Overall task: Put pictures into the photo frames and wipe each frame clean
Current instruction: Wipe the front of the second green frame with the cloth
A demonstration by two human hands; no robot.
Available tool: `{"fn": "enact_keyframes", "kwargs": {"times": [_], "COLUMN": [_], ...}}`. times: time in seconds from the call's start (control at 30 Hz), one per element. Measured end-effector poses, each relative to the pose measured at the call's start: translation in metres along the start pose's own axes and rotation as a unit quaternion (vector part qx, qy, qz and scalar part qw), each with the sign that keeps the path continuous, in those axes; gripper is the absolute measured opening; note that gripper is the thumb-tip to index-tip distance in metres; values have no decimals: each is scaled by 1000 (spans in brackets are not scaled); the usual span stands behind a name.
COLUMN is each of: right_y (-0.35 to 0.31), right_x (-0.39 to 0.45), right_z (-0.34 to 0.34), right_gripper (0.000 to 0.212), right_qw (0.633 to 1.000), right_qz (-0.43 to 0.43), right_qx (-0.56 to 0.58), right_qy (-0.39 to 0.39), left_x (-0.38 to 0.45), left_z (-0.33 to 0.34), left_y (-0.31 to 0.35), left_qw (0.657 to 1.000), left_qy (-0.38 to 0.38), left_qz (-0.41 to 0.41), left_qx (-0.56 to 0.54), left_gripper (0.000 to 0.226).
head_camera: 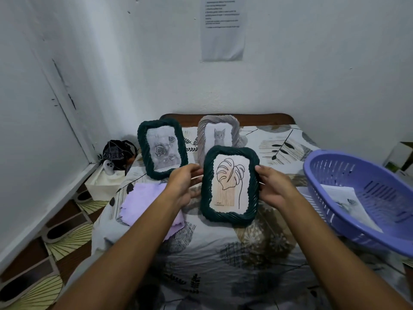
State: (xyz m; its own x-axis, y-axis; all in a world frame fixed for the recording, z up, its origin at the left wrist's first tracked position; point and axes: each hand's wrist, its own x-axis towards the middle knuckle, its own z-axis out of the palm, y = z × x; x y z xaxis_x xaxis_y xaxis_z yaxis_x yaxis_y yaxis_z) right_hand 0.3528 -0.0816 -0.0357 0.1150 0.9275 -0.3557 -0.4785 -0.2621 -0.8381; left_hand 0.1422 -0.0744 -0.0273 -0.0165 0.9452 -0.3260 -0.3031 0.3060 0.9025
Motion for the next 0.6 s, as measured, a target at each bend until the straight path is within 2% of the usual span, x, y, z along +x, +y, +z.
{"fn": "enact_keyframes", "kwargs": {"times": [0.17, 0.3, 0.6], "right_y": [-21, -37, -65], "right_x": [-9, -14, -13], "right_z": [-3, -7, -20], "right_gripper": [5, 9, 10], "right_qw": [998, 997, 992], "right_qz": [-57, -80, -120], "right_qx": [-16, -9, -36], "right_qy": [-8, -13, 3], "left_x": [2, 3, 20], "left_z": [8, 24, 63], "left_y": [0, 4, 13], "left_qw": [993, 984, 969], "left_qy": [-98, -149, -244], "left_qz": [-15, -15, -41], "left_qx": [63, 95, 4], "left_gripper": [34, 56, 56]}}
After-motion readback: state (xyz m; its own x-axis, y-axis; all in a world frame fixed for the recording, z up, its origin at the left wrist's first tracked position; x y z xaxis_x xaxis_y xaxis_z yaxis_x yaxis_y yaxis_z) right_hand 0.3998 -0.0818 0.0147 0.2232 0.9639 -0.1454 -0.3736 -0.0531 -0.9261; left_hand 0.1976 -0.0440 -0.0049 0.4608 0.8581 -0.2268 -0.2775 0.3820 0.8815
